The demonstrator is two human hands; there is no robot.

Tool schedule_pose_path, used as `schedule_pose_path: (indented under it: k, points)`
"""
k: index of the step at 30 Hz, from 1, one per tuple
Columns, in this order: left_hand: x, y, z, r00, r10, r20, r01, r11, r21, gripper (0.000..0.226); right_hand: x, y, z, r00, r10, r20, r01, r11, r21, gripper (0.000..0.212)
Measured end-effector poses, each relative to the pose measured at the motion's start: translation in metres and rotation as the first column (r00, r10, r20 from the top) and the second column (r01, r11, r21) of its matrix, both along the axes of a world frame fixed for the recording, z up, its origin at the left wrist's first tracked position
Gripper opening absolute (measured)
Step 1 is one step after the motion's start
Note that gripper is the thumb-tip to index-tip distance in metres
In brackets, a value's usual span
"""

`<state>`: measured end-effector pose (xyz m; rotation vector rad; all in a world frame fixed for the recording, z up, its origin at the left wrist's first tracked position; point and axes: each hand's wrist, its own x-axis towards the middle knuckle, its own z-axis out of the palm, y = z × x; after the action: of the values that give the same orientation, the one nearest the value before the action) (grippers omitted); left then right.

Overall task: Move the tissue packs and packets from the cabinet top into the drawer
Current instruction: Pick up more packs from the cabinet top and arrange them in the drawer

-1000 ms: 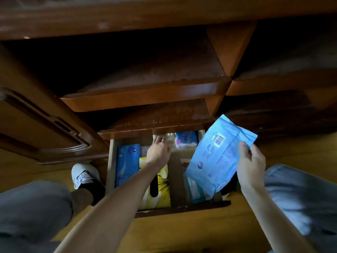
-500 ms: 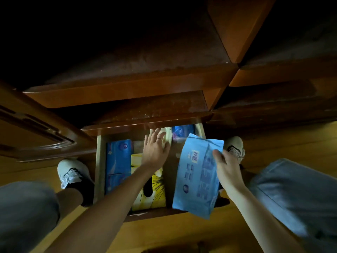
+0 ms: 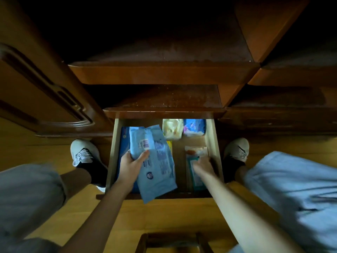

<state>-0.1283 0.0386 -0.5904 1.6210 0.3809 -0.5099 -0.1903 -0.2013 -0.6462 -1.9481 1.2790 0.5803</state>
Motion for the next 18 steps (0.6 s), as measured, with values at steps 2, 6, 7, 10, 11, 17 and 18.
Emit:
schedule_pose_path:
  k: [2, 6, 7, 10, 11, 17, 18]
  points:
    - [0.001, 0.008, 0.001, 1.0, 0.025, 0.0, -0.025, 1.0, -0.013, 0.013, 0.005, 0.007, -0.009, 0.997, 0.022, -0.078, -0.03, 0.994, -0.104, 0.047]
    - [-0.006, 0.013, -0.001, 1.0, 0.022, 0.004, -0.022, 1.0, -0.008, 0.018, 0.015, 0.014, -0.023, 0.989, 0.022, -0.144, -0.057, 0.968, -0.245, 0.065]
    - [-0.006, 0.013, 0.0, 1.0, 0.015, 0.005, -0.015, 1.0, -0.009, 0.019, 0.016, 0.014, -0.025, 0.988, 0.015, -0.154, -0.052, 0.97, -0.239, 0.067]
    - [-0.002, 0.009, 0.003, 1.0, 0.008, -0.003, -0.008, 1.0, -0.028, 0.022, 0.019, 0.013, -0.032, 0.986, -0.037, -0.165, -0.001, 0.975, -0.223, 0.071]
    - [-0.001, 0.008, 0.003, 1.0, 0.007, -0.007, -0.007, 0.999, -0.035, 0.023, 0.02, 0.014, -0.035, 0.986, -0.052, -0.156, 0.018, 0.977, -0.211, 0.075]
    - [-0.002, 0.006, 0.0, 1.0, 0.016, 0.005, -0.016, 1.0, -0.005, 0.023, 0.015, 0.014, -0.046, 0.997, 0.003, -0.075, -0.014, 0.988, -0.154, 0.088]
    - [-0.002, 0.005, 0.0, 1.0, 0.012, 0.009, -0.012, 1.0, -0.01, 0.021, 0.014, 0.012, -0.045, 0.997, -0.008, -0.079, -0.007, 0.983, -0.183, 0.091]
